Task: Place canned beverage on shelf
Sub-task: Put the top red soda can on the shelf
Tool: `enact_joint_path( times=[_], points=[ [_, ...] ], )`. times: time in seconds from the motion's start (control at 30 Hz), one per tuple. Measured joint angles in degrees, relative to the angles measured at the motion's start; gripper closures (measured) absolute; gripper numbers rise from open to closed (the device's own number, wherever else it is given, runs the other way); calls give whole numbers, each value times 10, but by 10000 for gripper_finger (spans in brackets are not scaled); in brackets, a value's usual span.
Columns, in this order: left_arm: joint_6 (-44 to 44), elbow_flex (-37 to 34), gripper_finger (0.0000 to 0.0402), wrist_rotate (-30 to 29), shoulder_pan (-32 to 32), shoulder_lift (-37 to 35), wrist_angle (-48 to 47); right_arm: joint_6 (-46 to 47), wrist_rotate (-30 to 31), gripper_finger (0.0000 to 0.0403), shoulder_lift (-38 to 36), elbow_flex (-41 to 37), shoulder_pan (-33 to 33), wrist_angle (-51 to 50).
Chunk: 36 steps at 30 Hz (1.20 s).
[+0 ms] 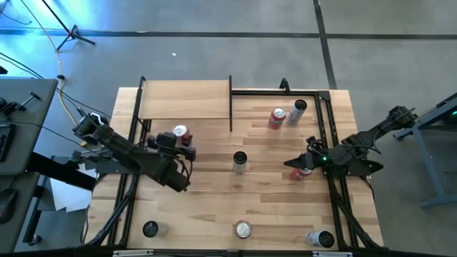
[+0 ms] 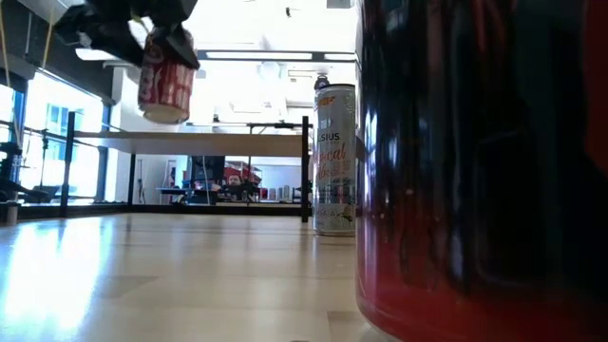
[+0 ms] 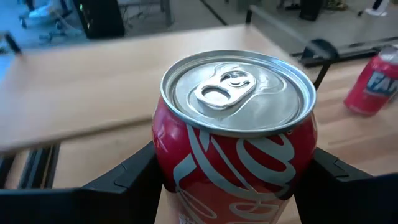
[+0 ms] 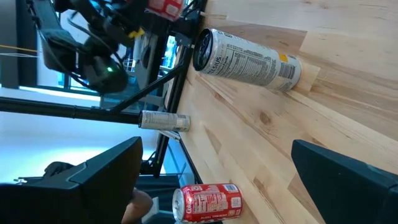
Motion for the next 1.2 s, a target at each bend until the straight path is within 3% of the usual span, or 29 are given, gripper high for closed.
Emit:
enact_joint_path(
  times=[0.27,0.57,0.8,1.0,1.2],
  points=[
    [103,27,164,-82,48,-27,0,0,0,3,0,0,0,0],
    [109,28,160,-123,128,-47,0,0,0,3,0,0,0,0],
    [108,28,152,-117,192,-47,7,0,0,3,0,0,0,0],
    [115,28,151,-133,216,-47,73,0,0,3,0,0,0,0],
    [235,28,150,-136,244,-39,233,0,0,3,0,0,0,0]
  ],
)
